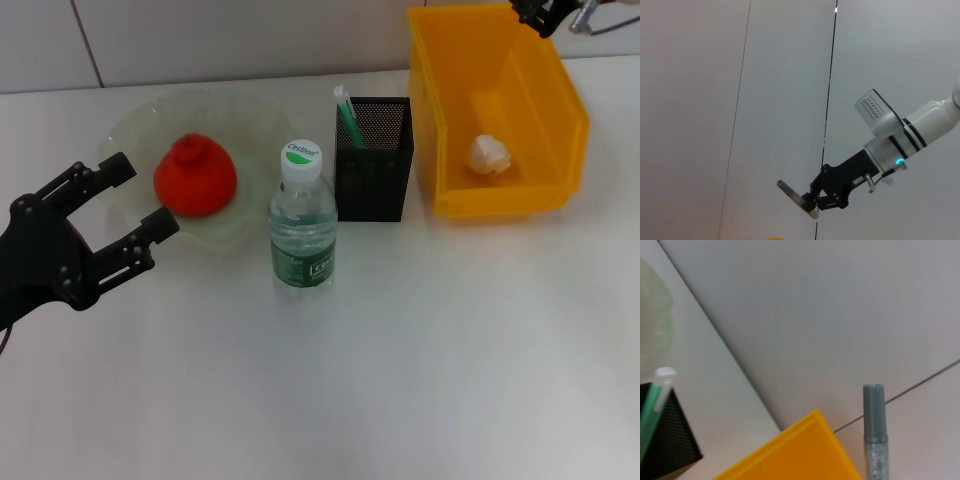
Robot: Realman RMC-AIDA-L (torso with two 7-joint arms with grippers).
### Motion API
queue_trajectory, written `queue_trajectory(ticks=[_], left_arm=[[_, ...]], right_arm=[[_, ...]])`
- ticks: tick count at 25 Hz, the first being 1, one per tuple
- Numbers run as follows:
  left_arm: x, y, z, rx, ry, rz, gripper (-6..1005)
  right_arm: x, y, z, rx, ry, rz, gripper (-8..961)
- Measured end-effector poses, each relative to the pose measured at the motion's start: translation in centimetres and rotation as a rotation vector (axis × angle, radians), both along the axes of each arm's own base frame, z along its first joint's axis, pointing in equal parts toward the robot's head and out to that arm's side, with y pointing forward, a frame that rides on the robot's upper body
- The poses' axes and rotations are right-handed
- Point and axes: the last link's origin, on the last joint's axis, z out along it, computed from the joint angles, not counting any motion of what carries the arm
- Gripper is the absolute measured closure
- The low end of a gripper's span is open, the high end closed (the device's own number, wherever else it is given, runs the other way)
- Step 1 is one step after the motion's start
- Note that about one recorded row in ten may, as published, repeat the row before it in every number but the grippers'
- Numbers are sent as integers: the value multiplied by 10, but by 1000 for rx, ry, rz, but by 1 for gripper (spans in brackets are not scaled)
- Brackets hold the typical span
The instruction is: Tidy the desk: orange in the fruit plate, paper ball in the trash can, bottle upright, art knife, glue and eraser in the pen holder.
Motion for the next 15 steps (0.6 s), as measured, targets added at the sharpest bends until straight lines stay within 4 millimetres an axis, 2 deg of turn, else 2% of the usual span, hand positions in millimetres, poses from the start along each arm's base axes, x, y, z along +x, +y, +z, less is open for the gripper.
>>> queue_trajectory(ticks=[8,15], left_arm=[[1,1,1,6,-5,-3,214],[0,0,1,9,-6,3,214]], right_arm=[[-4,10,-7,-16,-140,119,829],[-9,5,-29,-117,-322,260,829]])
